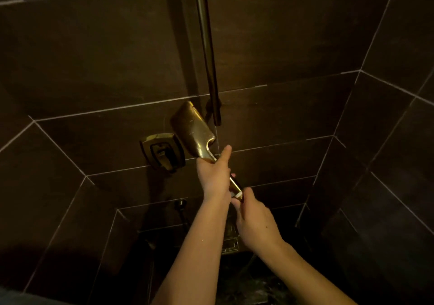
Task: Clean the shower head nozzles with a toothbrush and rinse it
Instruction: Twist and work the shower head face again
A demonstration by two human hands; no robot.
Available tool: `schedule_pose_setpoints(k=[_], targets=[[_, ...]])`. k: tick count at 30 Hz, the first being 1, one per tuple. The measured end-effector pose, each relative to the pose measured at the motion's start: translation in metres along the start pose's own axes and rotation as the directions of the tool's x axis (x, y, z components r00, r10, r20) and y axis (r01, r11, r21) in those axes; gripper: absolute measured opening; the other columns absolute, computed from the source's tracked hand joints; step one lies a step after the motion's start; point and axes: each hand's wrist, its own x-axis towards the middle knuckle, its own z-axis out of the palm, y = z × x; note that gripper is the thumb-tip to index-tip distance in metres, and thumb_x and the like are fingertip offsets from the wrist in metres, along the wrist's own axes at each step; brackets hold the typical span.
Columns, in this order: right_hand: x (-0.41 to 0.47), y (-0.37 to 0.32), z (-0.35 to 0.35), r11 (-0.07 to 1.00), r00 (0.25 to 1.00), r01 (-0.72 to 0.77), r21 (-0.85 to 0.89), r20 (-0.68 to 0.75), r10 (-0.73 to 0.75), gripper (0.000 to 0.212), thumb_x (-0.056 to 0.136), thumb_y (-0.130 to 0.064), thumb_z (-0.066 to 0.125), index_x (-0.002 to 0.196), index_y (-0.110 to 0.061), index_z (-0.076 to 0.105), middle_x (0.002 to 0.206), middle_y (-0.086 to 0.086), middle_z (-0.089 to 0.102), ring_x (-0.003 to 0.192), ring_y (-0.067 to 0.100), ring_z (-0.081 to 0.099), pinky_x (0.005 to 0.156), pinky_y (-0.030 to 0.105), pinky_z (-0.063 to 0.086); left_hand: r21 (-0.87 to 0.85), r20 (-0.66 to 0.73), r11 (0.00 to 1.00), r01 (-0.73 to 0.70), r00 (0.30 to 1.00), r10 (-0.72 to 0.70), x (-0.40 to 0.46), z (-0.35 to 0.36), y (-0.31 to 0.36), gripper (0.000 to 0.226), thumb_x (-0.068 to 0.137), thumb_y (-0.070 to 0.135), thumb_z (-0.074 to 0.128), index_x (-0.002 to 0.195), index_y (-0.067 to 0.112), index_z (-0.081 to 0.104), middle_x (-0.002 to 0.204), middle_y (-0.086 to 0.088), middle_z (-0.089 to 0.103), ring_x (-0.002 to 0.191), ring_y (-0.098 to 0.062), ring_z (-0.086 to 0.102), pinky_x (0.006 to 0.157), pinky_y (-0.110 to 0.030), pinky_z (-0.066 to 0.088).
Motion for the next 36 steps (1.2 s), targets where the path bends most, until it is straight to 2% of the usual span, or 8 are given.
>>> schedule_pose_setpoints(k=[4,10,16,22,25,29,33,36], targets=[[0.000,-0.003,-0.003,0.999,0.993,0.030,0.015,0.116,-0.031,0.022,0.099,-0.047,0.041,0.104,-0.027,0.048,0.087,-0.002,0.067,0.076,0.016,0.067,0.069,0.043,0.057,-0.186,0.007,0.973,0.138,0.990,-0.140,0.005,-0.004,0.001,0.024,0.087,0.024,0.075,0.107,0.016,0.064,0.053,0.008,0.048,0.042,-0.006,0.041,0.042,-0.024,0.036],[0.006,0.005,-0.016,0.844,0.931,-0.186,0.502,0.364,-0.012,0.027,0.100,-0.042,0.045,0.094,-0.018,0.057,0.061,-0.005,0.051,0.051,0.010,0.045,0.052,0.030,0.037,-0.259,0.573,0.911,0.323,0.810,-0.124,0.016,-0.020,0.005,0.040,0.093,0.040,0.066,0.064,0.018,0.051,0.051,0.004,0.042,0.043,-0.009,0.040,0.043,-0.023,0.029],[0.003,0.008,-0.005,0.985,0.997,-0.077,0.154,0.043,0.071,0.017,0.101,-0.042,0.040,0.103,-0.027,0.048,0.073,-0.003,0.062,0.055,0.006,0.058,0.050,0.027,0.047,0.055,0.164,0.998,0.037,0.985,-0.046,0.007,-0.001,0.000,0.043,0.082,0.030,0.081,0.116,0.012,0.062,0.096,-0.005,0.067,0.088,-0.024,0.070,0.083,-0.051,0.061],[0.004,0.006,0.000,0.993,1.000,0.009,-0.117,0.014,-0.008,0.018,0.100,-0.043,0.041,0.102,-0.025,0.044,0.082,-0.004,0.064,0.070,0.015,0.066,0.063,0.040,0.057,-0.114,0.025,0.974,0.197,0.980,-0.196,0.000,0.008,-0.006,0.030,0.087,0.018,0.073,0.113,0.013,0.059,0.075,0.002,0.055,0.060,-0.009,0.051,0.061,-0.029,0.048],[0.008,0.010,-0.009,0.993,0.980,-0.051,0.109,0.195,0.029,0.025,0.099,-0.045,0.044,0.106,-0.024,0.052,0.084,-0.003,0.066,0.071,0.012,0.064,0.063,0.035,0.054,-0.257,0.155,0.916,0.309,0.948,-0.277,0.006,-0.001,-0.005,0.013,0.087,0.025,0.075,0.085,0.017,0.065,0.054,0.007,0.040,0.043,-0.007,0.034,0.044,-0.023,0.030],[0.007,0.016,-0.014,0.869,0.927,-0.227,0.440,0.372,0.054,0.034,0.100,-0.041,0.046,0.109,-0.010,0.058,0.066,-0.005,0.052,0.053,0.006,0.045,0.053,0.027,0.037,-0.239,0.485,0.883,0.404,0.837,-0.252,0.014,-0.013,-0.008,0.042,0.088,0.042,0.072,0.059,0.021,0.050,0.048,0.007,0.036,0.040,-0.007,0.032,0.043,-0.022,0.026],[0.001,0.019,-0.010,0.938,0.986,-0.122,0.324,0.151,0.077,0.021,0.100,-0.042,0.043,0.103,-0.025,0.055,0.075,-0.004,0.061,0.060,0.007,0.054,0.057,0.033,0.045,0.006,0.402,0.959,0.283,0.878,-0.262,0.005,-0.007,0.003,0.037,0.081,0.043,0.080,0.101,0.014,0.069,0.091,-0.002,0.062,0.080,-0.015,0.062,0.074,-0.036,0.059],[-0.001,0.017,-0.008,0.983,0.994,-0.106,0.148,0.034,0.102,0.017,0.100,-0.045,0.041,0.102,-0.030,0.049,0.074,-0.004,0.063,0.056,0.005,0.058,0.050,0.023,0.045,0.020,0.267,0.978,0.206,0.942,-0.204,-0.006,-0.001,0.006,0.051,0.079,0.037,0.082,0.121,0.020,0.061,0.112,-0.004,0.065,0.100,-0.021,0.066,0.091,-0.043,0.058]])
